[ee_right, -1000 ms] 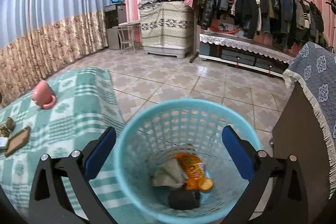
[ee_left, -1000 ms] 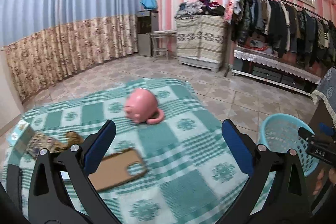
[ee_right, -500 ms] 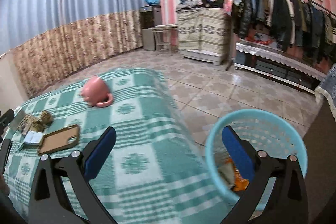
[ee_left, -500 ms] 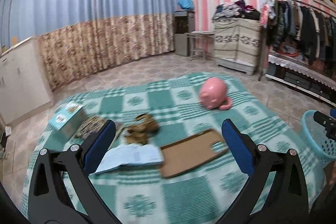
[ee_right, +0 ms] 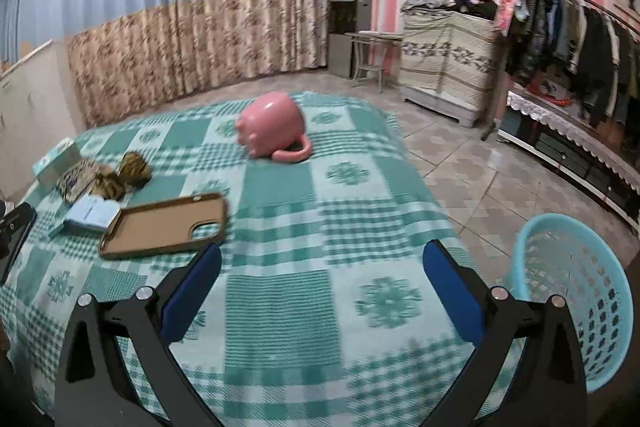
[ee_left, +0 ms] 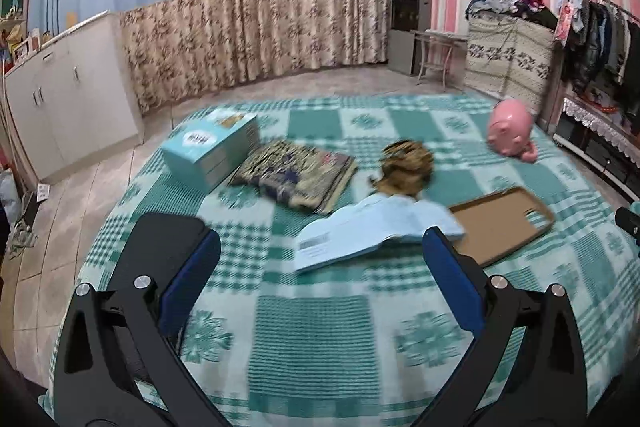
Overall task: Collect trash
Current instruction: 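Move the left gripper to the bed and grasp the blue paper booklet, then grasp the brown cloth with the right gripper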
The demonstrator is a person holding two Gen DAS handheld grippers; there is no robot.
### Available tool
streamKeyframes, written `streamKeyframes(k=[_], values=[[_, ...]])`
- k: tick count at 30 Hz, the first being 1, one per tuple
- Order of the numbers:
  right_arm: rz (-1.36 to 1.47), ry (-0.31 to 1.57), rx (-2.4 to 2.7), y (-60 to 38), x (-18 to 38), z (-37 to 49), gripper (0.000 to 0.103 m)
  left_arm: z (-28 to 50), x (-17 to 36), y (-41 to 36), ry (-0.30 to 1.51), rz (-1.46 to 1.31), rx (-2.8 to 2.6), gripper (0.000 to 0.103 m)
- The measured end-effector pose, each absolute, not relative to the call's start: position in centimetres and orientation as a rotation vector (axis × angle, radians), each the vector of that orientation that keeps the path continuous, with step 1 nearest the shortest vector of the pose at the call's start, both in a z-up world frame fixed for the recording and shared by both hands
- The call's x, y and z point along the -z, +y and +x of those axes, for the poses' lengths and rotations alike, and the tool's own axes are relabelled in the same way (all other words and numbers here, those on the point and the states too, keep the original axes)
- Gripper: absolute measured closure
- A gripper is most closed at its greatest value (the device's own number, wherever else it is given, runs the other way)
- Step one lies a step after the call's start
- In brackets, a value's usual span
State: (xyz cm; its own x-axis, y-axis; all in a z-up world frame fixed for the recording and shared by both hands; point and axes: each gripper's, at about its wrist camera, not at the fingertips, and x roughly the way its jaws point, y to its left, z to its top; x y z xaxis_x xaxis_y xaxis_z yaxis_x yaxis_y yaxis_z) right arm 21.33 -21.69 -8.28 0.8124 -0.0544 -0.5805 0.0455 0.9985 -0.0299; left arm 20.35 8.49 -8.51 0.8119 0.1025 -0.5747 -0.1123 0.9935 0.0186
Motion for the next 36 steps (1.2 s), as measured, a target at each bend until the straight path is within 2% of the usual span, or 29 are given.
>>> streamKeyframes(k=[11,14,16,18,21,26,28,36], values=[[-0.019,0.68,-0.008,-18.9,10.9,24.2,0.004,23.1,11.2,8.4,0.712,-0.005,-0.043,0.006],[0.021,0.692,-0.004,-19.7,11.0,24.2,0.004,24.8,12.1,7.1,0.778,0.022,0.007,0.02],[0.032,0.698,-0.003,-20.0,11.2,24.2,0.004,25.8,12.6,6.6,0.81,0.034,0.02,0.033],[0.035,0.704,-0.004,-20.2,11.3,24.2,0.004,26.3,12.7,6.4,0.811,0.036,0.025,0.04],[0.032,0.71,-0.01,-20.1,11.4,24.2,0.004,26.6,12.3,6.3,0.791,0.043,0.051,0.061],[0.0,0.71,-0.02,-19.2,11.3,24.2,0.004,25.9,11.7,6.8,0.754,0.06,0.086,0.075],[-0.009,0.708,-0.027,-18.8,11.2,24.1,0.004,25.2,10.8,7.1,0.722,0.066,0.085,0.085],[-0.015,0.697,-0.088,-15.3,10.0,24.8,0.005,23.3,8.7,10.8,0.657,0.044,0.032,0.098]])
